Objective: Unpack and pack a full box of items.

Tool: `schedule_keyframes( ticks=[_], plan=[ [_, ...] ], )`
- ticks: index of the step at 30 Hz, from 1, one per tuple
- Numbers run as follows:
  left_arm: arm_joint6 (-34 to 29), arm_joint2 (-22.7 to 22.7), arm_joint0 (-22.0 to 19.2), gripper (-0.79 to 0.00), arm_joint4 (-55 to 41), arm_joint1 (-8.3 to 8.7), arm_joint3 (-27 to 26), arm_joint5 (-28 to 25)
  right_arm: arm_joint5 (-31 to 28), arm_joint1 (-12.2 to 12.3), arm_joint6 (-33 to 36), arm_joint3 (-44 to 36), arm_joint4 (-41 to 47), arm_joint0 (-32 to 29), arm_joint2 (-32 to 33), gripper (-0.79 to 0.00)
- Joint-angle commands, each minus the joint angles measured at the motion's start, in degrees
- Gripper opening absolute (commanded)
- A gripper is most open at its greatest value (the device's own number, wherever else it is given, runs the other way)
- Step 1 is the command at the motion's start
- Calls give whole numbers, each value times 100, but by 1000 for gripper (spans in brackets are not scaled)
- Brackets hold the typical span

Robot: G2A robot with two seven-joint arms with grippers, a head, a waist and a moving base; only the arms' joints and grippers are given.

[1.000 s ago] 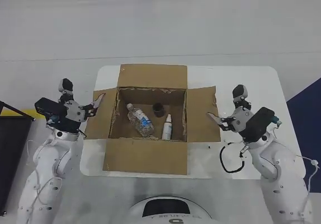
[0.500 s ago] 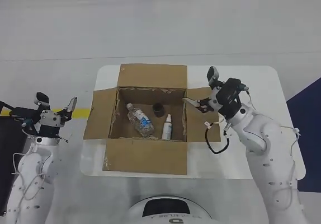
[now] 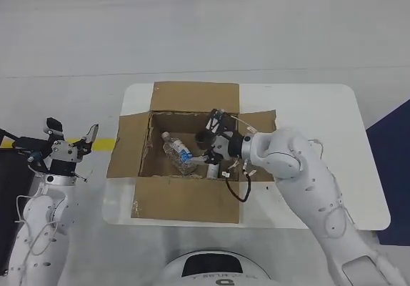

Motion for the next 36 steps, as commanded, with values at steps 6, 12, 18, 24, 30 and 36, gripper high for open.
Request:
schedule_keyframes(
  ticks=[6, 12, 18, 24, 30, 36],
  plan=[
    [0, 0, 0, 0, 0, 0, 0, 0, 1480, -113, 819, 636, 180, 631, -416, -172],
    [0, 0, 0, 0, 0, 0, 0, 0, 2538, -305, 619, 1611, 624, 1188, -707, -446],
    [0, 0, 0, 0, 0, 0, 0, 0, 3098, -460, 254, 2171, 830, 1412, -984, -471],
    [0, 0, 0, 0, 0, 0, 0, 0, 3493, -525, 62, 2454, 659, 1449, -1140, -493],
    [0, 0, 0, 0, 0, 0, 0, 0, 3680, -558, 8, 2476, 526, 1481, -1197, -483],
    [0, 0, 0, 0, 0, 0, 0, 0, 3967, -574, 116, 2617, 266, 1529, -1243, -471]
  ],
)
